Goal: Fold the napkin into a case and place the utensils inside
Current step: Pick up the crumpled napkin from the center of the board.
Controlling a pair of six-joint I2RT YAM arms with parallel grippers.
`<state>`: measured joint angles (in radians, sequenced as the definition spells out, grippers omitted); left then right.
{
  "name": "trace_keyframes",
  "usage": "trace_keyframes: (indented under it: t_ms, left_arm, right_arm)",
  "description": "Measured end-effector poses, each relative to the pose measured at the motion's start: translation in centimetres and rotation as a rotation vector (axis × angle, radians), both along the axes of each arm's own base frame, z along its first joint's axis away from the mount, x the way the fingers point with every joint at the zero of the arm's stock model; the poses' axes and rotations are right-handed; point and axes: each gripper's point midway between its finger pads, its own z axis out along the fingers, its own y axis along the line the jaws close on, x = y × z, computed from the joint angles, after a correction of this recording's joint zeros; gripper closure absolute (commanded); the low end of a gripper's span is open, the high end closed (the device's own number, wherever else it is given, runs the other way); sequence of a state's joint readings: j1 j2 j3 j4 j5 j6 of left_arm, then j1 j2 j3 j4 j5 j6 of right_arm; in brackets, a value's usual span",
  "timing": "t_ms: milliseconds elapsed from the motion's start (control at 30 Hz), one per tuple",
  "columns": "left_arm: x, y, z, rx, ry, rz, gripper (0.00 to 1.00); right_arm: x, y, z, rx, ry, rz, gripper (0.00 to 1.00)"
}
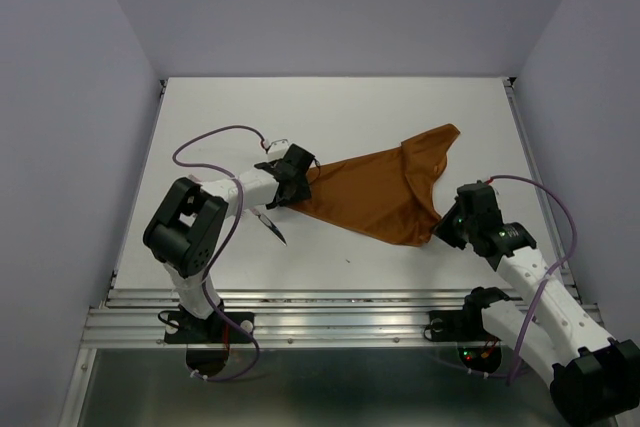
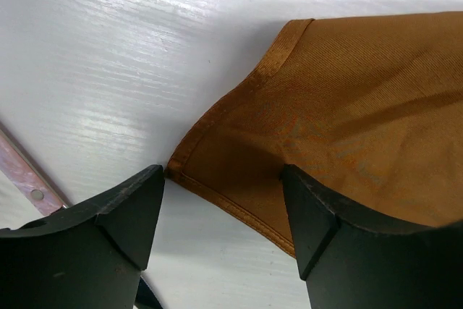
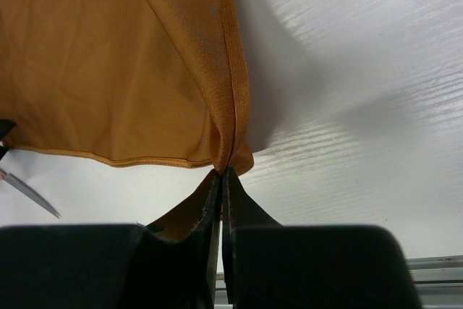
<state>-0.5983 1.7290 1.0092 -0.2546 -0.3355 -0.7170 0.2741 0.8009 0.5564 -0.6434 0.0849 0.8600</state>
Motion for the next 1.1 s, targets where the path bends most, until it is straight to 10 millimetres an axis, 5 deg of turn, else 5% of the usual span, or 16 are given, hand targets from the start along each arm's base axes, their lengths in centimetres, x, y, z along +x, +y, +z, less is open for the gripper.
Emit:
trace_keyframes:
  t_ms: [100, 233, 433, 533, 767, 800, 833, 933, 1100]
  left_arm:
    - [0.4, -0.1, -0.1, 0.001, -0.009, 0.008, 0.25]
    - [0.5, -0.2, -0.2, -0.005, -0.015, 0.014, 0.37]
    - [1.0, -0.2, -0.3, -0.013, -0.032, 0.023, 0.84]
    - [1.1, -0.5, -0.3, -0.024, -0.035, 0.018, 1.00]
    - [1.0, -0.7, -0.1, -0.033, -0.030, 0.009, 1.00]
    - [0.9, -0.7, -0.1, -0.033, -0.025, 0.006, 0.95]
    - [0.6, -0.6, 0.1, -0.033, -0.018, 0.002, 0.68]
    - [0.3, -0.5, 0.9, -0.036, -0.019, -0.016, 0.16]
    - [0.3, -0.8, 2.4, -0.068, -0.042, -0.018, 0.14]
  right_arm:
    - [0.0, 0.0, 0.0, 0.000, 0.000, 0.001, 0.93]
    - [0.0, 0.0, 0.1, 0.000, -0.003, 0.001, 0.93]
    - [0.1, 0.0, 0.3, 0.002, -0.010, 0.000, 0.93]
    - [0.1, 0.0, 0.4, 0.003, -0.015, 0.000, 0.92]
    - [0.0, 0.0, 0.5, 0.004, -0.018, -0.001, 0.90]
    - [0.0, 0.0, 0.5, 0.004, -0.019, -0.001, 0.89]
    - [0.0, 0.0, 0.5, 0.005, -0.020, -0.001, 0.89]
    - [0.0, 0.0, 0.5, 0.005, -0.020, -0.002, 0.89]
    - [0.0, 0.0, 0.5, 0.005, -0.019, -0.002, 0.88]
